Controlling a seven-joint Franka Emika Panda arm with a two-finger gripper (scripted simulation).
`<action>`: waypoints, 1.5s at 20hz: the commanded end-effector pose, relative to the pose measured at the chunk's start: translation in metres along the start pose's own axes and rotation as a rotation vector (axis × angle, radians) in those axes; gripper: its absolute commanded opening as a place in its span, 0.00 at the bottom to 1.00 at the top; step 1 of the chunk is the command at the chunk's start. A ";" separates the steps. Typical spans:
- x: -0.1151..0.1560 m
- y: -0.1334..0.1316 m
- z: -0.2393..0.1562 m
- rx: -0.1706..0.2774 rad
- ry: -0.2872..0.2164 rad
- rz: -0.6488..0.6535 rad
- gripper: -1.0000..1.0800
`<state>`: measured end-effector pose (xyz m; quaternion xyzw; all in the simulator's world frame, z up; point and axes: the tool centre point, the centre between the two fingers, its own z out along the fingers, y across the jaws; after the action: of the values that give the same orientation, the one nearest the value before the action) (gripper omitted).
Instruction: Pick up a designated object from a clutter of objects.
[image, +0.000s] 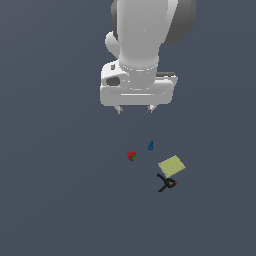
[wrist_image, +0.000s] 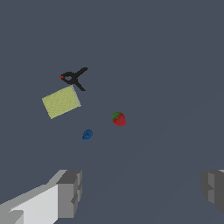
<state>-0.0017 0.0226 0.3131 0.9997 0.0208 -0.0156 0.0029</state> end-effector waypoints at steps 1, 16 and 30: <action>0.000 0.000 0.000 0.000 0.000 0.000 0.96; 0.001 -0.013 0.000 -0.015 -0.001 -0.072 0.96; 0.005 -0.024 0.028 -0.013 0.004 0.054 0.96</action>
<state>0.0010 0.0450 0.2902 0.9998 0.0045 -0.0139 0.0098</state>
